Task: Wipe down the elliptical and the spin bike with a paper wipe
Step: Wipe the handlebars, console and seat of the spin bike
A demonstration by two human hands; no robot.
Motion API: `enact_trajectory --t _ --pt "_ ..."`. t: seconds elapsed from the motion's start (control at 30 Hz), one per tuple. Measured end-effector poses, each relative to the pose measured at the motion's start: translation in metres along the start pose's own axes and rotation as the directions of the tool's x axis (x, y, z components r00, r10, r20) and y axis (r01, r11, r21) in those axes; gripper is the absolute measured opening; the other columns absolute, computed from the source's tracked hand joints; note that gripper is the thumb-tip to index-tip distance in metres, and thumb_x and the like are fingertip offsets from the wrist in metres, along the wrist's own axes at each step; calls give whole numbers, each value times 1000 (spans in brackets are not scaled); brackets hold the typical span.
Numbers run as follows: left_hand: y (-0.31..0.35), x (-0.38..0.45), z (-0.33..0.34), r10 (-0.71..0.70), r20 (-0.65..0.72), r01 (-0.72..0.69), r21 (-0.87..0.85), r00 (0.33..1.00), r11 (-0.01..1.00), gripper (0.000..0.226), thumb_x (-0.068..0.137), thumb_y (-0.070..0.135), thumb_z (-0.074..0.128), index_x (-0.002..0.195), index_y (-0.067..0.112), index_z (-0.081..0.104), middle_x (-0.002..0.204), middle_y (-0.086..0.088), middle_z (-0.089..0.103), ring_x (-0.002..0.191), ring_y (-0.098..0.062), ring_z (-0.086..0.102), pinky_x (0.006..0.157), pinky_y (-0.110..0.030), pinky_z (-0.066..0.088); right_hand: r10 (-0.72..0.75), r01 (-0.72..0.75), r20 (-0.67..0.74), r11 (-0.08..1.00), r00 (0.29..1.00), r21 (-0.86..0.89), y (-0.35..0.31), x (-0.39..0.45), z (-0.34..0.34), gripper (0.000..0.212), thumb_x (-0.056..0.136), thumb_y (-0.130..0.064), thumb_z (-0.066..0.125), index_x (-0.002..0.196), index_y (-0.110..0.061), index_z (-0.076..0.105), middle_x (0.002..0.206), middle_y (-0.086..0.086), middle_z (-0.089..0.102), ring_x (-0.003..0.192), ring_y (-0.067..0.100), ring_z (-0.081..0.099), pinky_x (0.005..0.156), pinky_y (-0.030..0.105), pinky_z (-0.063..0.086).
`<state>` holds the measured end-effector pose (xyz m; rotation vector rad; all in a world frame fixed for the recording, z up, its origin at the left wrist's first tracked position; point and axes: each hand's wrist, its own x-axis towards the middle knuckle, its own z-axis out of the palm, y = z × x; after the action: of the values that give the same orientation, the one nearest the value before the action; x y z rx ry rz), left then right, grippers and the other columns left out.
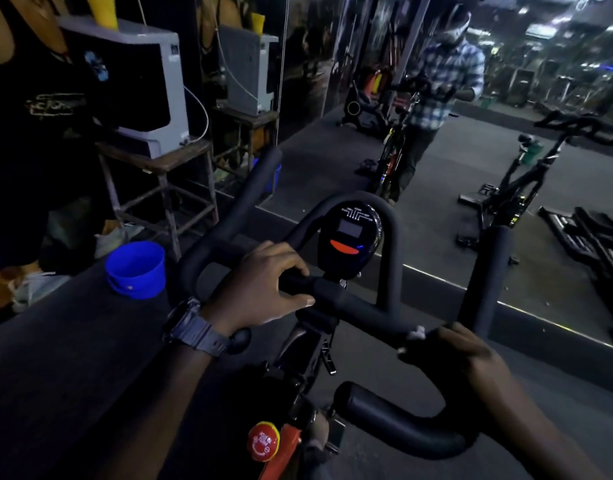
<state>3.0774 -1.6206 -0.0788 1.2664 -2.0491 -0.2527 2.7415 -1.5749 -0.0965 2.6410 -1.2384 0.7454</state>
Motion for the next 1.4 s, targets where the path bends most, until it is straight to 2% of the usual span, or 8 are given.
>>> enact_trajectory --t 0.17,0.3,0.47,0.8,0.93,1.07,1.2,1.4 --pt "1 1 -1 -3 7 3 -14 1000 1000 33 69 40 85 92 24 68 97 12 60 93 -13 53 81 -29 44 -87 87 -23 995 996 40 -62 69 8 14 86 -13 72 92 -25 68 88 -12 44 76 12 50 51 23 42" --pt "3 1 -3 -6 -3 6 -35 1000 999 30 69 33 87 91 22 70 96 11 61 91 -13 54 80 -26 43 -75 74 23 997 997 38 -49 59 5 17 89 -17 70 101 -27 67 89 -9 50 78 13 52 56 26 47" --pt "-4 1 -2 -43 -28 41 -57 999 998 26 71 28 86 91 23 71 98 12 62 93 -6 51 85 -7 30 -34 35 -25 998 999 51 -36 30 -18 18 90 -28 58 92 -28 76 89 -15 54 76 1 50 77 -1 31" --pt "-12 2 1 9 -34 -11 -65 999 998 28 69 15 80 95 17 71 98 9 65 92 -12 57 82 -30 46 -80 77 71 996 994 45 -94 137 38 10 77 -25 70 83 -17 70 82 -3 53 76 18 54 53 33 50" --pt "-11 -3 -4 -83 -110 71 -111 990 991 39 66 -2 63 100 17 69 100 6 64 97 -13 52 83 -23 42 -125 127 108 992 986 -9 -82 106 19 36 97 -36 39 93 -23 72 80 -5 51 73 17 52 55 30 46" --pt "-17 0 -6 -250 -145 203 -276 957 939 48 67 -11 47 104 12 68 103 1 64 97 -13 60 84 -22 49 -54 73 174 992 983 -106 -97 137 39 10 75 -21 70 83 -16 68 78 0 55 71 22 57 48 27 45" --pt "-19 1 -7 -368 -158 282 -399 916 873 52 71 -14 46 114 9 66 106 -3 67 95 -14 65 84 -25 53 -93 98 170 995 981 -23 -130 181 62 34 62 2 80 93 -6 68 88 11 65 74 31 64 47 30 51" --pt "-19 -4 -5 -408 -178 308 -415 895 856 56 73 -16 47 118 12 64 113 -2 68 102 -11 63 91 -27 53 -54 46 178 998 983 50 -98 131 47 16 80 -24 69 94 -30 66 91 -9 55 86 17 58 59 25 51"
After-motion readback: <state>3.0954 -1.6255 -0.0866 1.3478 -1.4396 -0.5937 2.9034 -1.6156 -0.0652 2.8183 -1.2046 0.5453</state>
